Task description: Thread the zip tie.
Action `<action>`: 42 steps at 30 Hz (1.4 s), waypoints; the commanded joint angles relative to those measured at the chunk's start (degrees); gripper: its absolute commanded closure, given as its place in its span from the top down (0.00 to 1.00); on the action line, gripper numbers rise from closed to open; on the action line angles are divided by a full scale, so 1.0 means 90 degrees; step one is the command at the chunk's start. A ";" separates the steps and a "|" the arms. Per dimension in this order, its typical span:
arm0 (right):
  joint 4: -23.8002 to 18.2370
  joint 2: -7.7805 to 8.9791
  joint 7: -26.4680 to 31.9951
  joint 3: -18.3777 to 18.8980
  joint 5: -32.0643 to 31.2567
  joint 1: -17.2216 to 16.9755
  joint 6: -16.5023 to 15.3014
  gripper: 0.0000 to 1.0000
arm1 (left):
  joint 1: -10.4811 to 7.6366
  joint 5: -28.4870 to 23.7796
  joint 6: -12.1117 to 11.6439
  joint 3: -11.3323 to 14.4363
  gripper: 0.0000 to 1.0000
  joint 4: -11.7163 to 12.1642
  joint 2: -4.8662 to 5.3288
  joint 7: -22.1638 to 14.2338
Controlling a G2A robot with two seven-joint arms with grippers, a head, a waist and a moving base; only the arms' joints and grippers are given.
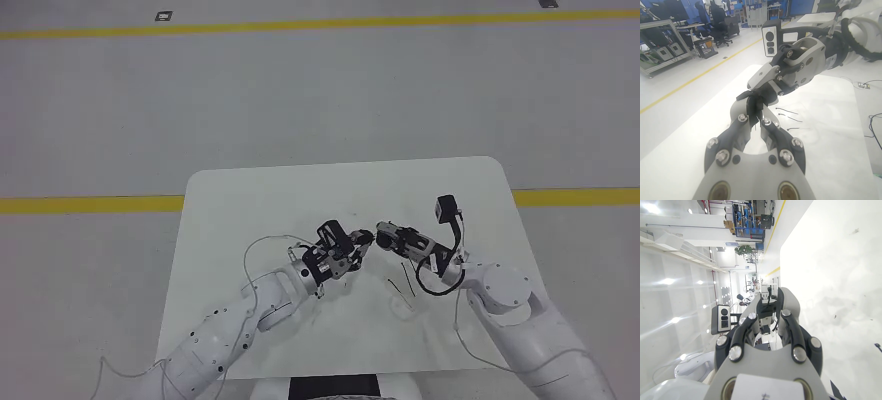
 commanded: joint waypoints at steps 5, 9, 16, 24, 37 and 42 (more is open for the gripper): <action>-0.0015 -0.0014 -0.0027 0.0042 -0.0030 -0.0002 -0.0002 1.00 | 0.0009 -0.0040 -0.0050 -0.0052 0.00 0.0021 0.0009 0.0003; 0.0007 -0.0006 -0.0029 0.0159 -0.0136 -0.0029 -0.0064 1.00 | 0.0070 -0.0367 -0.0239 -0.0183 0.00 0.0017 0.0034 -0.0004; 0.0129 0.0055 0.0356 0.0563 -0.0358 -0.0181 -0.0688 1.00 | 0.0185 -0.2160 -0.0672 -0.0421 0.00 -0.0066 0.0148 -0.0629; 0.0149 0.0113 0.0836 0.0789 -0.0754 -0.0264 -0.1271 1.00 | 0.0099 -0.3643 -0.0672 -0.0316 0.00 -0.0271 0.0402 -0.1238; 0.0375 0.0124 0.0650 0.0950 -0.0891 -0.0346 -0.1344 1.00 | 0.0295 -0.5715 -0.0597 -0.0529 0.00 0.0083 0.0381 -0.1840; 0.0367 0.0153 0.0820 0.1104 -0.1151 -0.0459 -0.1950 1.00 | 0.0416 -0.7116 -0.0672 -0.0782 0.00 0.0119 0.0431 -0.2551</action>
